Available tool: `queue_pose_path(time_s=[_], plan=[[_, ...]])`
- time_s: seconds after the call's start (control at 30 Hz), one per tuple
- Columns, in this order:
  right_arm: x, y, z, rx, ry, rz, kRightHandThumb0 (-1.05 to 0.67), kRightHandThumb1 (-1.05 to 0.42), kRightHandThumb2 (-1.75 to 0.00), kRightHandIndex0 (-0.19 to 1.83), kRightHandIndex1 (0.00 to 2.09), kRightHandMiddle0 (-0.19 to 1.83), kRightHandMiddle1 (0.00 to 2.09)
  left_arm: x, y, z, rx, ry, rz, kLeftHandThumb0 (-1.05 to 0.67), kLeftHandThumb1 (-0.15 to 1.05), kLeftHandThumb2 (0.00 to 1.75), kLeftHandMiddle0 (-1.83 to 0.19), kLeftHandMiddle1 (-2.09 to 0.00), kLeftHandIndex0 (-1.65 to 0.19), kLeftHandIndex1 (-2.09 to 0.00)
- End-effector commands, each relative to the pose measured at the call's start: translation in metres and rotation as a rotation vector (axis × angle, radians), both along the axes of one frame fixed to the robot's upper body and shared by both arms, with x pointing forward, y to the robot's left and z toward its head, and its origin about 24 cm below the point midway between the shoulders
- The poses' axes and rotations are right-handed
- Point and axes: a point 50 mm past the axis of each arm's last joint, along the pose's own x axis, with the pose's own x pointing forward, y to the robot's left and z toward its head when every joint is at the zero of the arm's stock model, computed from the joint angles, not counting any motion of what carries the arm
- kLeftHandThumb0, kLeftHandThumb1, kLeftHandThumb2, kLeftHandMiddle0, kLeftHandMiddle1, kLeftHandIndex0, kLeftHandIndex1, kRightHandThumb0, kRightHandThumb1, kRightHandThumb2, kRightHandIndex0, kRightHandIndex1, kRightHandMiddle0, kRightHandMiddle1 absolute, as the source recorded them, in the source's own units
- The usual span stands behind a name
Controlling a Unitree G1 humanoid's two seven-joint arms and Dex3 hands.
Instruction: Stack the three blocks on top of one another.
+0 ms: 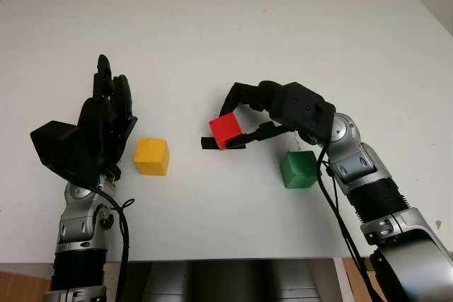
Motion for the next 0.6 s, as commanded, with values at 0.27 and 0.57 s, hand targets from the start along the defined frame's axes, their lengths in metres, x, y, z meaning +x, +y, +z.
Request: queue_pose_path(time_s=[0.27,0.57], plan=[[0.001,-0.006,0.018,-0.079,-0.096,0.085,-0.76,-0.88,-0.05,-0.17,0.01,-0.06,0.30,0.002,-0.001,0.006,0.011,-0.022,-0.007,-0.76,1.05,0.60,0.19,-0.02,0.18,-0.04],[-0.001,-0.016,0.060,-0.075,-0.243,0.094,-0.84,-0.93,-0.07,-0.19,0.00,-0.19,0.00,0.003,0.003,0.008,0.024,-0.027,-0.005,-0.77,1.05,0.58,0.18,-0.05,0.18,-0.05]])
